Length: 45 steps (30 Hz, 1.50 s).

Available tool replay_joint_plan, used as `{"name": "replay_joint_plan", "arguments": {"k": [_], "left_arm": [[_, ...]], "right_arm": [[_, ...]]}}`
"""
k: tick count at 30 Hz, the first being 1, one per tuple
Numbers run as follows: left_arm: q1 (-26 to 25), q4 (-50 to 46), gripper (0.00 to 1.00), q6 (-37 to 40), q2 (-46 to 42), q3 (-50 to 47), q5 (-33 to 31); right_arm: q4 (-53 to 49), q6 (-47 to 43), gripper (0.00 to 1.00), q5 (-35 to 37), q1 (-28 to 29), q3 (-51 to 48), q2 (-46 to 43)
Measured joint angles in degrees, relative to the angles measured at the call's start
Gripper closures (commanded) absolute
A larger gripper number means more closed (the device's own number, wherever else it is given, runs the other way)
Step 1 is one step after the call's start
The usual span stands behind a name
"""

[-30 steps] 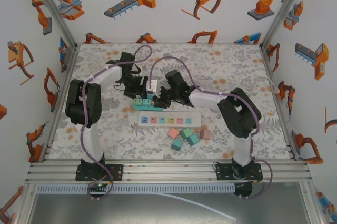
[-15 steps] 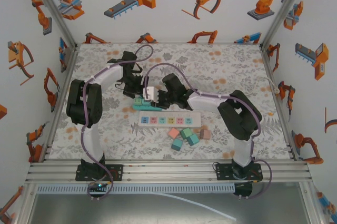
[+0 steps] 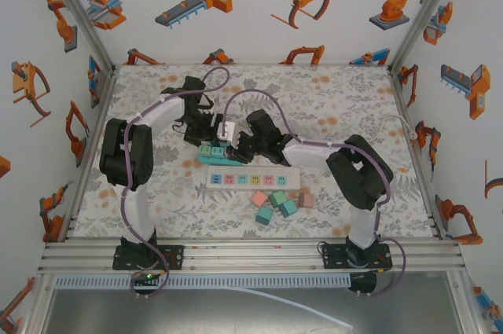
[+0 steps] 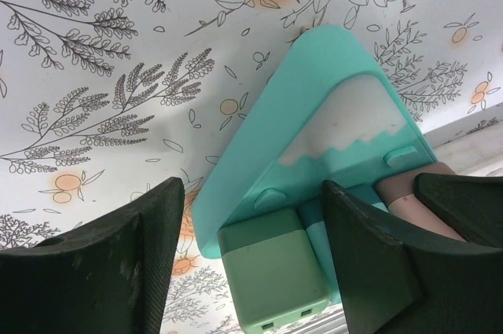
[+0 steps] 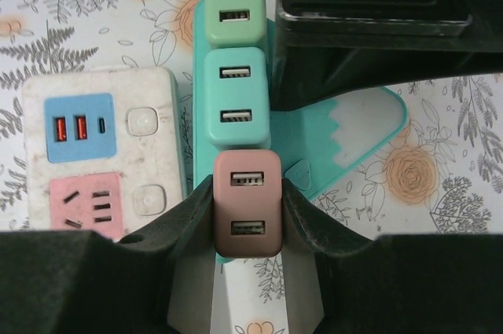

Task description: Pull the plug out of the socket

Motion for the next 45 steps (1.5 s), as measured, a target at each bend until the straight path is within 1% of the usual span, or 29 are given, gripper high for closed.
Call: {"name": "replay_joint_plan", "arguments": {"k": [4,7,11,13,16,20,27,29,32,38,42,45], "left_arm": [[-0.1,0.0,0.34,0.0,0.0,0.1,-0.2],[-0.2,-0.1,0.34,0.0,0.2,0.2,-0.3],[-0.2,-0.3,0.34,-0.3,0.4,0.3,-0.4],[-0.2,-0.7,0.34,-0.5,0.6,0.7,-0.4],[-0.3,-1.1,0.34,-1.0,0.9,1.0,-0.4],[-0.5,-1.5,0.35,-1.8,1.0,1.3,-0.8],[-0.9,-2.3,0.37,-4.3,1.4,1.9,-1.5],[-1.0,-2.5,0.38,-5.0,1.5,2.0,-1.6],[-1.1,-2.6,0.39,-6.1,1.6,2.1,-1.6],[-1.3,-2.8,0.4,-6.9,1.9,2.3,-1.4],[-1.3,-2.9,0.4,-7.1,1.9,2.4,-1.4],[-1.3,-2.9,0.4,-7.2,2.0,2.4,-1.4]], "right_arm": [[-0.5,-0.2,0.83,0.2,0.1,0.0,0.0],[-1.8,-3.6,0.83,2.0,1.0,-0.1,-0.4],[-3.9,-9.9,0.83,6.2,3.0,-0.3,-1.4],[-4.5,-11.5,0.83,8.1,3.8,-0.3,-1.8],[-3.7,-11.2,0.84,9.0,4.0,-1.3,-2.3],[-3.5,-9.0,0.85,8.2,3.4,-1.4,-2.5],[-5.2,-12.5,0.85,10.4,4.1,-1.4,-3.1],[-5.2,-11.8,0.85,10.6,4.1,-1.5,-3.2],[-5.0,-9.5,0.88,10.1,3.7,-1.6,-3.2],[-8.3,-10.5,0.89,12.3,4.3,-0.1,-3.2],[-7.7,-7.4,0.9,10.9,3.5,-0.1,-3.3],[-10.3,-7.9,0.9,10.5,3.5,1.4,-3.5]]}}
